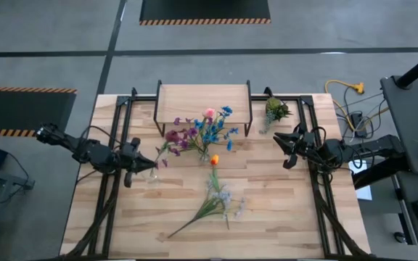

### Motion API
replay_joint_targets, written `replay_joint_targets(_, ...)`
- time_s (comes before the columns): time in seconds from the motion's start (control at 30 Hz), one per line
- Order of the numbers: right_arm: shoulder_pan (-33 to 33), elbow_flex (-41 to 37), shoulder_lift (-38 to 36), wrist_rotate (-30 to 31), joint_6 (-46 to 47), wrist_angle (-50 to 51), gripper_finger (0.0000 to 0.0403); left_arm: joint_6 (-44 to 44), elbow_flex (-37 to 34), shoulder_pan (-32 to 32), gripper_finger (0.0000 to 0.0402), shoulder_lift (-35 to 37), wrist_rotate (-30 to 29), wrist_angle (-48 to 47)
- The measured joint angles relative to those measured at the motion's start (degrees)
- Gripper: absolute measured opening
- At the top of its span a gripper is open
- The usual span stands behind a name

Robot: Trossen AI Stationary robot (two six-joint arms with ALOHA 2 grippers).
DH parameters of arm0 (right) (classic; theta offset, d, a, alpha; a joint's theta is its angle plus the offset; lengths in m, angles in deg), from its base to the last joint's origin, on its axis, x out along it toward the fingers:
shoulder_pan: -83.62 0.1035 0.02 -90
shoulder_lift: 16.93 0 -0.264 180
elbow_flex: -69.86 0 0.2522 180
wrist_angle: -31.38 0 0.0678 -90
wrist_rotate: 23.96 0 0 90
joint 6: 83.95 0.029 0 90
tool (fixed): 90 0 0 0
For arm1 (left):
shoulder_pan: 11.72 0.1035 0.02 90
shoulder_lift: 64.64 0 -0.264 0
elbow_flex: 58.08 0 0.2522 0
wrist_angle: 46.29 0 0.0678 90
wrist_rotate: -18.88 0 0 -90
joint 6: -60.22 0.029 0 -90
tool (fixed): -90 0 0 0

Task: Pick and place flowers into a vace then onto a shelf
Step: Put the red flower into the left transparent vase

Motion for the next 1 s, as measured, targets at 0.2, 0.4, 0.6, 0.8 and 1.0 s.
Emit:
replay_joint_targets(0.2,-0.02,0.00,0.00,0.02,0.01,0.00,0.0072,4.92,0.11,0.00,0.0000,1.03,-1.30,3.71)
replay_joint_targets(0.4,-0.02,0.00,0.00,0.02,0.02,0.02,0.0072,5.55,-0.45,0.00,0.0000,1.24,-1.39,3.60)
replay_joint_targets(0.6,-0.02,0.00,0.00,0.02,0.02,0.11,0.0072,6.99,-5.26,0.00,0.0000,1.40,-1.62,11.15)
replay_joint_targets(0.8,-0.02,0.00,0.00,0.02,0.03,0.15,0.0072,7.08,-9.15,0.00,0.0000,2.76,-1.62,15.36)
replay_joint_targets(1.0,-0.01,0.00,0.02,0.02,0.04,0.14,0.0072,11.22,-10.76,0.02,0.0000,4.58,-1.60,20.64)
